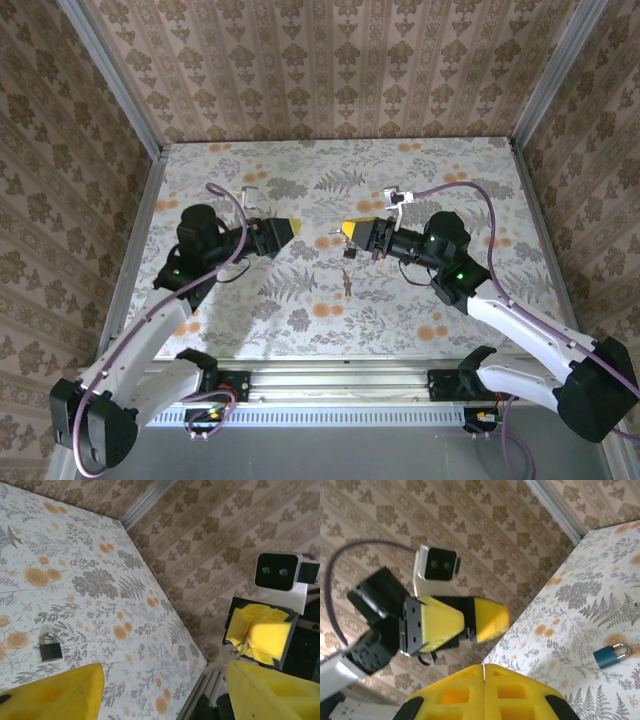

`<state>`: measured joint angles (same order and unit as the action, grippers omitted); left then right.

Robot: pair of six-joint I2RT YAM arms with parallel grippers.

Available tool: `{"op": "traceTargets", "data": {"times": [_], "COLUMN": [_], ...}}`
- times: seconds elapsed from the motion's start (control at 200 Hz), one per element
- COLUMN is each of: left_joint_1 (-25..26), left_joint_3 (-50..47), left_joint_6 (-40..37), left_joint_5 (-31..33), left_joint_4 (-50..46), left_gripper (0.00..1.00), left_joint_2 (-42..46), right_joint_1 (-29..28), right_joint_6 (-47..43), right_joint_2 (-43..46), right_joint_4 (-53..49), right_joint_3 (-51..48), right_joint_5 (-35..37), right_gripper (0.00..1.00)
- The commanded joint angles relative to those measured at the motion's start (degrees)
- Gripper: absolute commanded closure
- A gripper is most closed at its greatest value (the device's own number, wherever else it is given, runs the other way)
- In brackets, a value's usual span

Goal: Unlock with the key

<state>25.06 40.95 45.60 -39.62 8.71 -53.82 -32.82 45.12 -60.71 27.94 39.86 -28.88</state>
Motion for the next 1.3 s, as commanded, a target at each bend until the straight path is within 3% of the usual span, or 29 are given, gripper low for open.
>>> {"op": "traceTargets", "data": {"times": [0.0, 0.225, 0.445, 0.71, 0.8, 0.9, 0.95, 1.175, 1.295], "left_joint_1": [0.67, 7.59, 10.04, 11.94, 12.01, 12.04, 11.99, 12.00, 11.74], "left_joint_3": [-3.66, -1.80, -0.98, 0.36, 0.49, 0.64, 0.71, 1.03, 3.32], "left_joint_6": [11.94, 11.79, 12.87, 13.54, 13.69, 13.64, 13.31, 11.39, 7.86], "left_joint_5": [4.12, 4.74, 3.63, 3.14, 3.14, 3.14, 3.14, 3.32, 3.15], "left_joint_4": [21.41, 26.55, 31.16, 34.66, 35.10, 34.60, 33.88, 30.44, 21.89], "left_gripper": [0.31, 0.26, 0.29, 0.54, 0.69, 0.94, 1.00, 1.00, 1.00], "left_joint_2": [-1.17, -5.42, -8.38, -11.34, -11.74, -11.85, -11.67, -10.61, -9.91], "right_joint_1": [-0.92, -2.62, -2.66, -2.65, -2.62, -2.61, -2.60, -2.60, -2.48], "right_joint_6": [5.11, 7.28, 9.18, 10.60, 10.68, 10.76, 10.63, 10.26, 9.12], "right_joint_2": [-1.24, -3.83, -5.68, -7.23, -7.45, -7.41, -7.31, -6.87, -5.78], "right_joint_4": [9.66, 14.48, 18.24, 20.58, 20.62, 20.66, 20.33, 19.19, 15.15], "right_joint_3": [-1.44, -1.93, -2.24, -2.55, -2.60, -2.94, -3.02, -3.62, -3.20], "right_joint_5": [5.90, 7.85, 8.14, 8.14, 7.97, 8.05, 7.99, 8.35, 8.05], "right_gripper": [1.00, 1.00, 1.00, 1.00, 1.00, 1.00, 1.00, 1.00, 0.66]}}
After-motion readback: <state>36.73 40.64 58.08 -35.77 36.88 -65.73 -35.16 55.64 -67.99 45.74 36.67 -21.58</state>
